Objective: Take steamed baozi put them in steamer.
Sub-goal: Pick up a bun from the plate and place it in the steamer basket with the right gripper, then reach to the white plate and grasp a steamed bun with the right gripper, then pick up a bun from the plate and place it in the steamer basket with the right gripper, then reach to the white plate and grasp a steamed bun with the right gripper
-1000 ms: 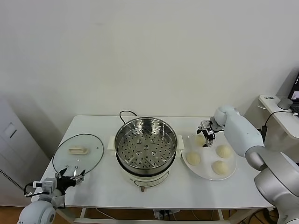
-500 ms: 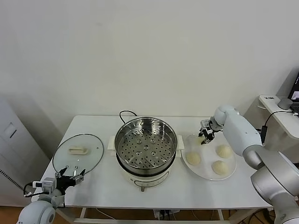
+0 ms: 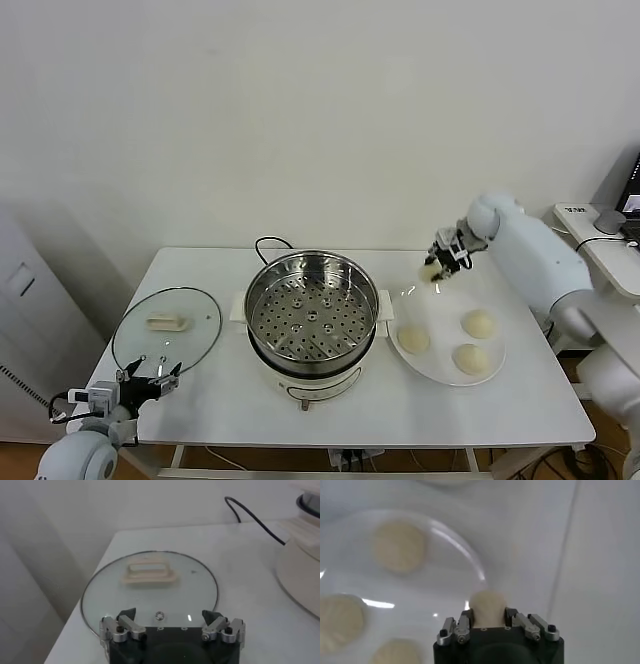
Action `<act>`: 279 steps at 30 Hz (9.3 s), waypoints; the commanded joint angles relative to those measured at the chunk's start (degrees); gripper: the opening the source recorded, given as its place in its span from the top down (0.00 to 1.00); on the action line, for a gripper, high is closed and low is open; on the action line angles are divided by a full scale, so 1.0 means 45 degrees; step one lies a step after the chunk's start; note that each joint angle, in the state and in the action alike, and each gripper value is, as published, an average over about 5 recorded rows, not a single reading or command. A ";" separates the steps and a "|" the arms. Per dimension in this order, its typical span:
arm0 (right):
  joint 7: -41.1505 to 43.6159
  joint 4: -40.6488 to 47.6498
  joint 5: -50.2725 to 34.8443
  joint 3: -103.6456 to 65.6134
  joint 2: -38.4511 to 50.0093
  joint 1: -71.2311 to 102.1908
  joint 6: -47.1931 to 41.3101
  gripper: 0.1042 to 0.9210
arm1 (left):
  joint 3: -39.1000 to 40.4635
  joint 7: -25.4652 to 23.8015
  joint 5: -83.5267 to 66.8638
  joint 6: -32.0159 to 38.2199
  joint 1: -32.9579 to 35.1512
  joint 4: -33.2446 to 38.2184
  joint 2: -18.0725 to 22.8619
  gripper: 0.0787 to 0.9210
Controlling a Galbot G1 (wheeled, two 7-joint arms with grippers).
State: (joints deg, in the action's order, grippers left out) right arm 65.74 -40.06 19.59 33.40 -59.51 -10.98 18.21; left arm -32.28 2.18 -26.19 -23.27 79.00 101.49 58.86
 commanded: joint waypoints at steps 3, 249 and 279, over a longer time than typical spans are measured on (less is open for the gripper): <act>0.1447 -0.2230 -0.3394 0.2700 -0.0155 -0.3543 0.3331 0.62 | 0.0044 0.0019 0.0070 -0.0018 0.0054 0.0073 -0.0008 0.12; -0.6292 -0.6747 -1.5550 0.9660 -0.2674 -0.3433 -1.1000 0.47 | -0.0057 0.0167 0.0246 -0.0104 0.0090 0.0333 0.0419 0.12; 0.1530 -0.7200 -0.9498 1.1169 0.5063 -0.7425 -0.6230 0.12 | -0.0138 0.0181 0.0170 -0.0140 0.0171 0.0732 0.0375 0.12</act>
State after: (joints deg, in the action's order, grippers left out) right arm 62.88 -72.11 -35.91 81.85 -50.02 -42.85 -18.73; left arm -32.84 2.98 -25.44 -23.84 79.73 104.48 60.41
